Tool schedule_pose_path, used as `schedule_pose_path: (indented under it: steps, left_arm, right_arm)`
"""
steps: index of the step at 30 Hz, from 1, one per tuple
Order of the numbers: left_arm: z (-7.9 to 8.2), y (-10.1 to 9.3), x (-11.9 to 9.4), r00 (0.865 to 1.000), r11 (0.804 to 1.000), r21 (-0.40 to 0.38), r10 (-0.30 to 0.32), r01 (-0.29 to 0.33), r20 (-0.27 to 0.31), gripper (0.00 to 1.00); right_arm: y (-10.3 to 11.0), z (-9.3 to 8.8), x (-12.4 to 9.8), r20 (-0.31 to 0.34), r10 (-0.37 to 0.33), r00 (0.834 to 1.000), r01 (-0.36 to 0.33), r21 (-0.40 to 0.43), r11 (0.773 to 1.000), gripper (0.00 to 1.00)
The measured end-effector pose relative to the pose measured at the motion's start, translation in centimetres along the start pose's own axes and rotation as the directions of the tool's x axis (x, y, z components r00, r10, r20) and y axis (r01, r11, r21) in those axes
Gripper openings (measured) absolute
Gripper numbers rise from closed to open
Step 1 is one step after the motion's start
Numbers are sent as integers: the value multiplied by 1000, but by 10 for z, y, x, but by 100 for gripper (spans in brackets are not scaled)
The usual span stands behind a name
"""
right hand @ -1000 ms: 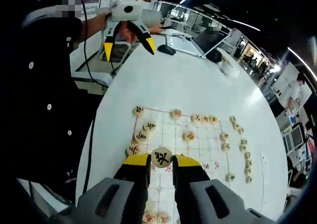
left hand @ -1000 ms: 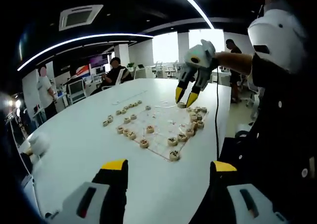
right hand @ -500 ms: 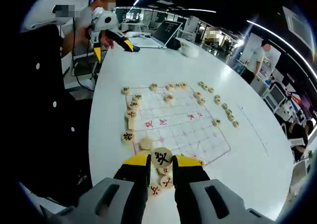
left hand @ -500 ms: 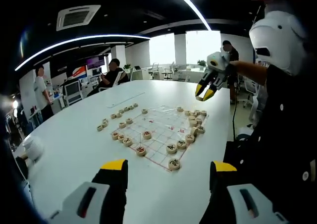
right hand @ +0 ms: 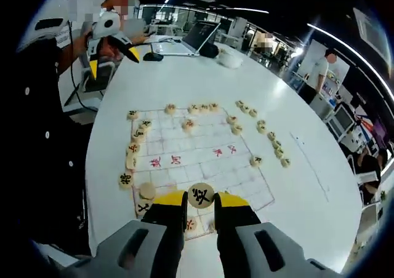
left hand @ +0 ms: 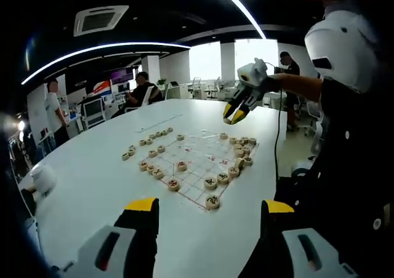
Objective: Pick up the chess pieces one by one and place each piece onto its starting position on the chessboard, setting the pieces on their correct points until all the chess pieces are arranged in the starting layout
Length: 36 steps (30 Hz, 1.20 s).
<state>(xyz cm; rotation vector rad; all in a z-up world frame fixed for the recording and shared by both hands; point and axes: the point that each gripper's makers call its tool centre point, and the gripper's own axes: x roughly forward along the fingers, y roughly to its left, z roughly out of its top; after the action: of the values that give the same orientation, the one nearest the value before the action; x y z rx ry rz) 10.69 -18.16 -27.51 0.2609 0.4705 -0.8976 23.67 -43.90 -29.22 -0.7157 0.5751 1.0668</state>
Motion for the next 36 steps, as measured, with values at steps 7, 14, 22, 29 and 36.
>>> schedule_pose_path:
  steps: [7, 14, 22, 29, 36]
  left_arm:
    - [-5, 2, -12, 1000, 999, -18, 31, -31, -2, 68]
    - [-7, 5, -24, 998, 997, -28, 65, -65, 1, 68]
    - [-10, 7, -33, 996, 995, -36, 89, -89, -1, 68]
    - [-14, 8, -36, 995, 994, -43, 97, -98, -8, 68]
    - [-16, 9, -36, 994, 993, -45, 105, -106, -18, 68]
  right_arm:
    - [-20, 9, 30, -23, 32, 999, -32, -3, 999, 19]
    - [-37, 7, 63, -58, 54, 997, -54, 12, 998, 19]
    - [-45, -1, 93, -102, 67, 993, -65, 19, 998, 19]
    - [-46, -8, 106, -128, 77, 989, -72, 42, 997, 19]
    - [-45, -10, 106, -130, 82, 988, -76, 51, 996, 19]
